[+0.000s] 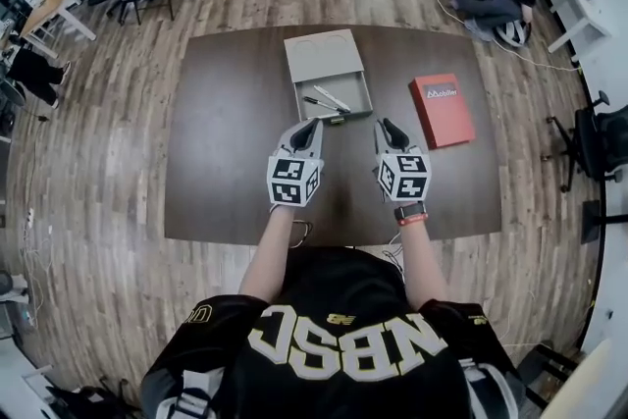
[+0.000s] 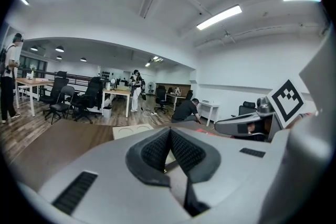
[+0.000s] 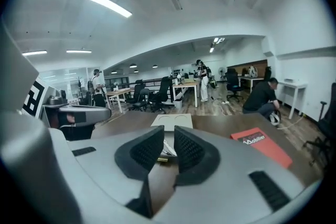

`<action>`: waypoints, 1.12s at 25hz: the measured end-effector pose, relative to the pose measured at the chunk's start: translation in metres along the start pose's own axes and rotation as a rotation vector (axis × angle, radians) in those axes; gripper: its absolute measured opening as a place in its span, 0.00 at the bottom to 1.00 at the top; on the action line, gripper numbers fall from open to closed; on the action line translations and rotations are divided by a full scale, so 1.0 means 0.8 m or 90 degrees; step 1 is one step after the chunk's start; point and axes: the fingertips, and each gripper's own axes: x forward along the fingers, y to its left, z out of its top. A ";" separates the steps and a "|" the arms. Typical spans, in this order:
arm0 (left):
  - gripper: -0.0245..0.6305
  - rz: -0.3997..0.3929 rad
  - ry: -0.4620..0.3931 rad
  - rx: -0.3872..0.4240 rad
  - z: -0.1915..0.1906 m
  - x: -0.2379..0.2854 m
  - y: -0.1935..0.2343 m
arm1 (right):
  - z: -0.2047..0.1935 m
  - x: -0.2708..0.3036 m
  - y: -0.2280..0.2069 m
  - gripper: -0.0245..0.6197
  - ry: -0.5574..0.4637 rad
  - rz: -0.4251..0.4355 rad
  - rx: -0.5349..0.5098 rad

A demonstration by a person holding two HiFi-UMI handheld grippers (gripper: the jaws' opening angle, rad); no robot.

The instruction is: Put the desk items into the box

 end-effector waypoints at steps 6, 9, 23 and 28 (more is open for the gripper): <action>0.06 -0.004 -0.028 0.017 0.009 -0.009 -0.024 | -0.006 -0.038 -0.004 0.09 -0.026 -0.029 0.022; 0.06 -0.005 -0.020 0.035 0.004 -0.012 -0.032 | -0.006 -0.050 -0.004 0.06 -0.032 -0.045 0.016; 0.06 -0.012 -0.024 0.023 -0.001 -0.019 -0.043 | -0.009 -0.066 0.006 0.05 -0.037 -0.044 0.008; 0.06 -0.007 -0.001 0.012 -0.012 -0.001 -0.017 | -0.010 -0.037 0.008 0.05 -0.021 -0.035 0.007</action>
